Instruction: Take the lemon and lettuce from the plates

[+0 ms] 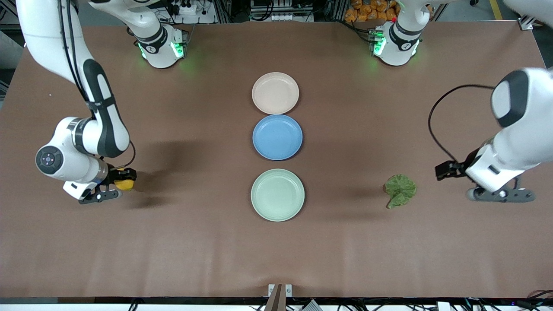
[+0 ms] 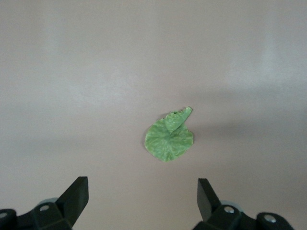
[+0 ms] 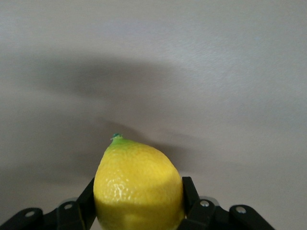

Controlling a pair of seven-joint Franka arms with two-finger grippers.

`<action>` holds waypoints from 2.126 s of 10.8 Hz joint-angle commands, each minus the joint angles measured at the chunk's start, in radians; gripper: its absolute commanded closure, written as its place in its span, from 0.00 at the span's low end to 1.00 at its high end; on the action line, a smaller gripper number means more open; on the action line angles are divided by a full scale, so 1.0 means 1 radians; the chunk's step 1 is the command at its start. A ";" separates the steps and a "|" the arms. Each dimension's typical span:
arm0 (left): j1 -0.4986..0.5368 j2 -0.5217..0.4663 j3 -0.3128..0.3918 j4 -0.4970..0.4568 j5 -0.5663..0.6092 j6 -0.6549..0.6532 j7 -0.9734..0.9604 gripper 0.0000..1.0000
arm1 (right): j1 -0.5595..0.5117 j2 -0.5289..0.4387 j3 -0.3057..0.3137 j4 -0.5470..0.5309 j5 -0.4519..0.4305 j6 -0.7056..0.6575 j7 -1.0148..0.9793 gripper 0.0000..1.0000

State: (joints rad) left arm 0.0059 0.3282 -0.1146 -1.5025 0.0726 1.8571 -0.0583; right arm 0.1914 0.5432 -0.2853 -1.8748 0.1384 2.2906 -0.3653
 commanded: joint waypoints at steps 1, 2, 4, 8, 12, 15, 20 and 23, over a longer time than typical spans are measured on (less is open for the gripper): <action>0.005 -0.093 -0.004 0.002 0.018 -0.070 0.017 0.00 | -0.032 0.064 0.014 0.082 0.001 -0.013 -0.030 0.26; 0.005 -0.125 -0.010 0.002 0.018 -0.094 0.017 0.00 | -0.032 0.064 0.014 0.080 0.001 -0.014 -0.024 0.10; 0.005 -0.161 -0.014 0.002 0.018 -0.145 0.017 0.00 | -0.033 0.061 0.014 0.089 0.001 -0.014 -0.029 0.00; 0.006 -0.219 -0.017 0.002 0.001 -0.199 0.018 0.00 | -0.030 0.043 0.014 0.132 0.003 -0.052 -0.024 0.00; 0.006 -0.265 -0.017 0.005 -0.001 -0.240 0.020 0.00 | -0.046 -0.040 0.020 0.125 0.001 -0.092 -0.034 0.00; 0.008 -0.279 -0.010 0.004 -0.051 -0.263 0.020 0.00 | -0.169 -0.117 0.144 0.124 -0.010 -0.145 -0.020 0.00; 0.011 -0.301 -0.004 -0.001 -0.082 -0.299 0.085 0.00 | -0.199 -0.270 0.196 0.115 -0.062 -0.327 0.138 0.00; 0.012 -0.302 -0.002 0.001 -0.083 -0.300 0.109 0.00 | -0.194 -0.454 0.225 0.057 -0.063 -0.407 0.248 0.00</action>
State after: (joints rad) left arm 0.0083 0.0479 -0.1175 -1.4891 0.0143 1.5685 0.0200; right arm 0.0038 0.2536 -0.0945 -1.7372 0.0952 1.9120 -0.2010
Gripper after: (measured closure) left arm 0.000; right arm 0.000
